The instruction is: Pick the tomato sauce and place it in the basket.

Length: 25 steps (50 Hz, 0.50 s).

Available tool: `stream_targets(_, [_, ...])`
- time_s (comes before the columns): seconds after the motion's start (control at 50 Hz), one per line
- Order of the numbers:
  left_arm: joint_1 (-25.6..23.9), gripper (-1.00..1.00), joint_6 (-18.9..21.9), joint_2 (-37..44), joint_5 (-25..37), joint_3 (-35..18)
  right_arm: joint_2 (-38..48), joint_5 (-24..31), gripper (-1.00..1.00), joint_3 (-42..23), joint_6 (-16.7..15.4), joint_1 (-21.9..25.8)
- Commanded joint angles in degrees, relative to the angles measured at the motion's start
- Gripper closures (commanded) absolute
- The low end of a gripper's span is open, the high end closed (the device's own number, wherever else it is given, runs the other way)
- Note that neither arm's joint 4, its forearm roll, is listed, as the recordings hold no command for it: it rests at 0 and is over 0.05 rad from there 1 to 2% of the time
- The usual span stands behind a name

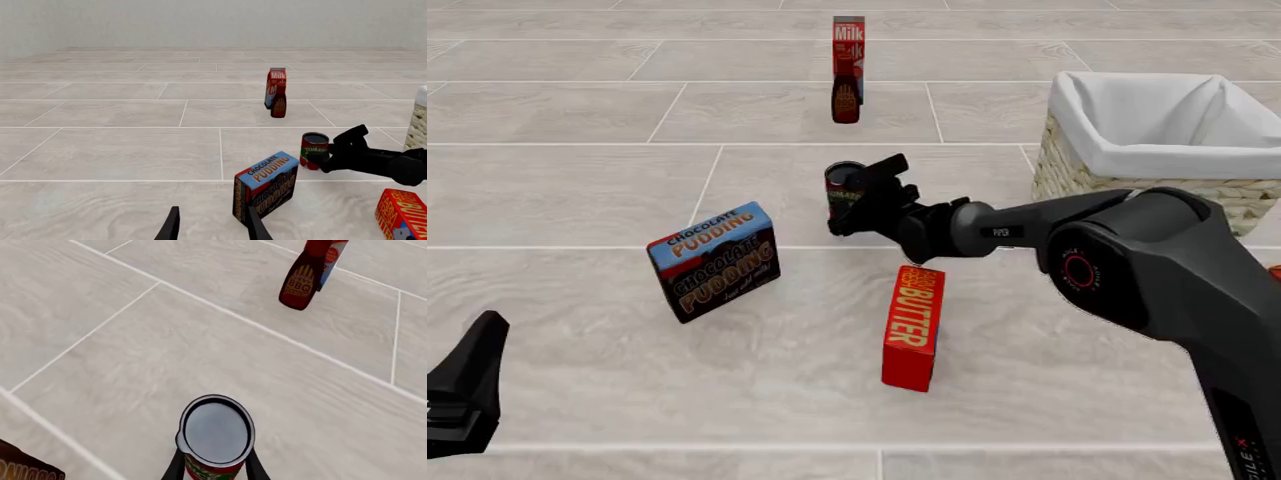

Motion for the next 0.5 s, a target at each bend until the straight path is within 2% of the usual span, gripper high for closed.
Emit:
stream_targets(0.02, [0.00, -1.00, 0.00, 0.00, 0.00, 0.00, -0.17, -1.30, 1.00, 1.26, -1.39, 0.57])
stream_targets(0.5, [0.00, -1.00, 0.00, 0.00, 0.00, 0.00, -4.30, -3.51, 1.00, 6.10, -3.43, 2.23])
